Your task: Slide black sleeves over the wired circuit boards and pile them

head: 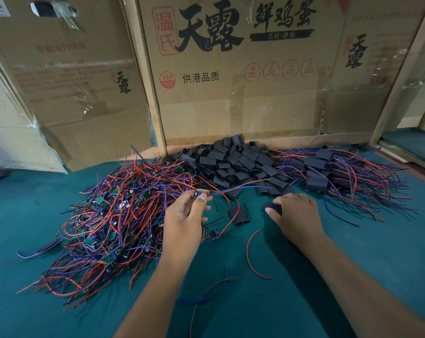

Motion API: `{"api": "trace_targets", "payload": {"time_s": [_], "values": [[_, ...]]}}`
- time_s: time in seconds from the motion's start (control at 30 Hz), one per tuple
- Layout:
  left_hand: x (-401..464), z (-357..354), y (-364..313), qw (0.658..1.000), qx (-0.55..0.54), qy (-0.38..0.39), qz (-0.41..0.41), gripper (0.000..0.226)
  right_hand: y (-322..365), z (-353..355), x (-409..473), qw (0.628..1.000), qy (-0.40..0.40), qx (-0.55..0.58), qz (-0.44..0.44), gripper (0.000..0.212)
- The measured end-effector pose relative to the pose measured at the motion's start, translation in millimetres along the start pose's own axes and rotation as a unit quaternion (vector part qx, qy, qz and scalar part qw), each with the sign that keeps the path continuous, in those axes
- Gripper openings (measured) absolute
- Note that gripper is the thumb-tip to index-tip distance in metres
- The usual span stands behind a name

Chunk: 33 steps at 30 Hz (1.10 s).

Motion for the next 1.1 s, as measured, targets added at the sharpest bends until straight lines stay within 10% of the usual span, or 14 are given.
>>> {"api": "trace_targets", "payload": {"time_s": [0.7,0.9,1.1], "values": [[0.7,1.8,3.6,0.988,-0.134,-0.028,0.076,0.023,2.3,2.2,2.7,0.996,0.010,0.087,0.013,0.037],[4.9,8.7,5.3,0.985,-0.140,-0.060,0.077,0.026,8.6,35.3,-6.8,0.917,0.002,0.395,0.056,0.030],[4.6,6.7,8.5,0.979,-0.163,-0.061,0.108,0.027,16.8,61.1,-14.6,0.872,0.032,0.474,0.116,0.037]]}}
Point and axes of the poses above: each hand's wrist, its own x-axis towards the middle knuckle, its own z-axis out of the back of the hand, y = z × x, the point moved 6 cm from there along x, towards the middle knuckle, and after that the axes turned 2 degrees about -y, right-handed, at the moved point
